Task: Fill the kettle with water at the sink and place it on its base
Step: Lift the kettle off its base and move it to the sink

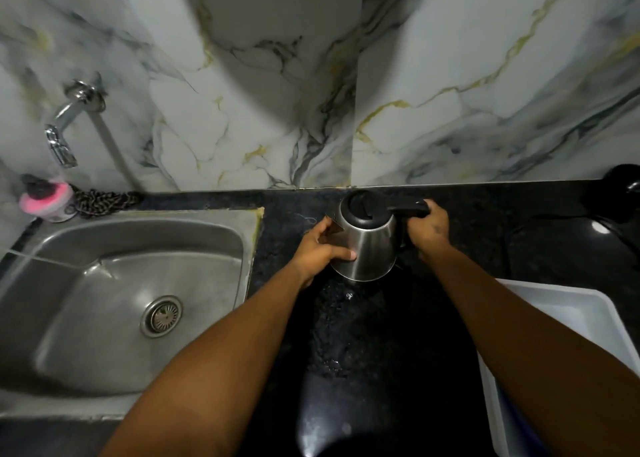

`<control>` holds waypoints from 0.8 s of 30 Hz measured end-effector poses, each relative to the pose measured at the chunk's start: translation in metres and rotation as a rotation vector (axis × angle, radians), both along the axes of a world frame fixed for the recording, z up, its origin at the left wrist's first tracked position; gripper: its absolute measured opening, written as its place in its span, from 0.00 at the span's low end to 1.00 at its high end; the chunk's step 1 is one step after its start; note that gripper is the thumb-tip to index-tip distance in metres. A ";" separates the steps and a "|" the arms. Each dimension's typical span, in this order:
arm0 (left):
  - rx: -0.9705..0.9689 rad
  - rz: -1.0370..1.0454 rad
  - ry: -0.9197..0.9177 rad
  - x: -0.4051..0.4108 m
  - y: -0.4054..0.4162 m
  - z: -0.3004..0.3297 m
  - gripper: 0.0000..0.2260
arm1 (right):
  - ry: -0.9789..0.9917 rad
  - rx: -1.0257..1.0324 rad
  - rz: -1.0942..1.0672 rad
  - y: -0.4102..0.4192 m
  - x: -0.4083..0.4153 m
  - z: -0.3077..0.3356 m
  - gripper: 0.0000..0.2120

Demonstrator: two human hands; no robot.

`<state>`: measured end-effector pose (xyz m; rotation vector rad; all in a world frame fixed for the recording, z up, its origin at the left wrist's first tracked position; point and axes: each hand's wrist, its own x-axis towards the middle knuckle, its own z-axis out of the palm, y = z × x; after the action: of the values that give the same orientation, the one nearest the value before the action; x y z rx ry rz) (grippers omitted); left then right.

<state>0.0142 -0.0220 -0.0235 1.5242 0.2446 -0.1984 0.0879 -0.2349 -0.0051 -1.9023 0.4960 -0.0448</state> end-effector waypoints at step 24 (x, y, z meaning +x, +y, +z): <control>-0.239 0.177 0.321 -0.049 0.032 0.052 0.17 | -0.034 0.066 0.093 0.031 -0.038 0.079 0.20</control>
<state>-0.0347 0.0105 0.0284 1.2220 0.5879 -0.3206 0.0499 -0.2042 0.0738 -1.8549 0.3811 0.0001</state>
